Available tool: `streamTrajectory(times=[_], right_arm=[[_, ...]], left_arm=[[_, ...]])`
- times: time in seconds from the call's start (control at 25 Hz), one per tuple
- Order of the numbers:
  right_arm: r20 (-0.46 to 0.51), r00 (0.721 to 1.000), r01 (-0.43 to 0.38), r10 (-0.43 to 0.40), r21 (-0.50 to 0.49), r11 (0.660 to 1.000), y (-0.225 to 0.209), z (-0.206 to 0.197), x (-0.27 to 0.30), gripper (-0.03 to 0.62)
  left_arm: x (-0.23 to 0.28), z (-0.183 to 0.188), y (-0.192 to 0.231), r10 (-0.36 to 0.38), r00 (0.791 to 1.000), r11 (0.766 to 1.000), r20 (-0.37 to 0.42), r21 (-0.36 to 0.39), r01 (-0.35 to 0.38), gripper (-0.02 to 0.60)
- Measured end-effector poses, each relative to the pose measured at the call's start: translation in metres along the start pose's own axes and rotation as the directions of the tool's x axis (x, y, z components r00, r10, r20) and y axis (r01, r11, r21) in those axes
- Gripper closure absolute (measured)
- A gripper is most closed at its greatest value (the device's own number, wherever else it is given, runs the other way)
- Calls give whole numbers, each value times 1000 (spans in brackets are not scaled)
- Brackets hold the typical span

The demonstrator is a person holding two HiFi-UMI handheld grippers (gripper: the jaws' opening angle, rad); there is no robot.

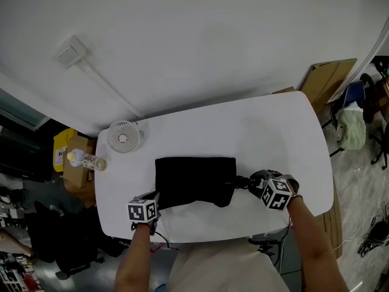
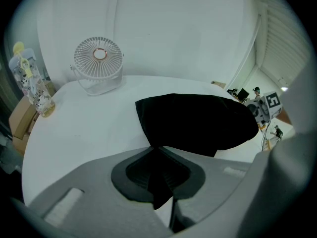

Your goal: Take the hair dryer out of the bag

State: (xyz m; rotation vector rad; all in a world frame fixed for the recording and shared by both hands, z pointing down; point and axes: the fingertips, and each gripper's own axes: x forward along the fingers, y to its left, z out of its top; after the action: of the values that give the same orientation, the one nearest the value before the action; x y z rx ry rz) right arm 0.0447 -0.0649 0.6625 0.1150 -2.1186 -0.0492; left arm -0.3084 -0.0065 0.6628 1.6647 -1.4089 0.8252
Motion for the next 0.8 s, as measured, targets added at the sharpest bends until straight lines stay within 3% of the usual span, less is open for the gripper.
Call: streamTrajectory(times=[0.8], right_arm=[[-2, 998, 58, -58, 89, 994, -1, -46, -30, 437]], left_arm=[[-6, -3, -8, 30, 1000, 1000, -3, -6, -30, 548]])
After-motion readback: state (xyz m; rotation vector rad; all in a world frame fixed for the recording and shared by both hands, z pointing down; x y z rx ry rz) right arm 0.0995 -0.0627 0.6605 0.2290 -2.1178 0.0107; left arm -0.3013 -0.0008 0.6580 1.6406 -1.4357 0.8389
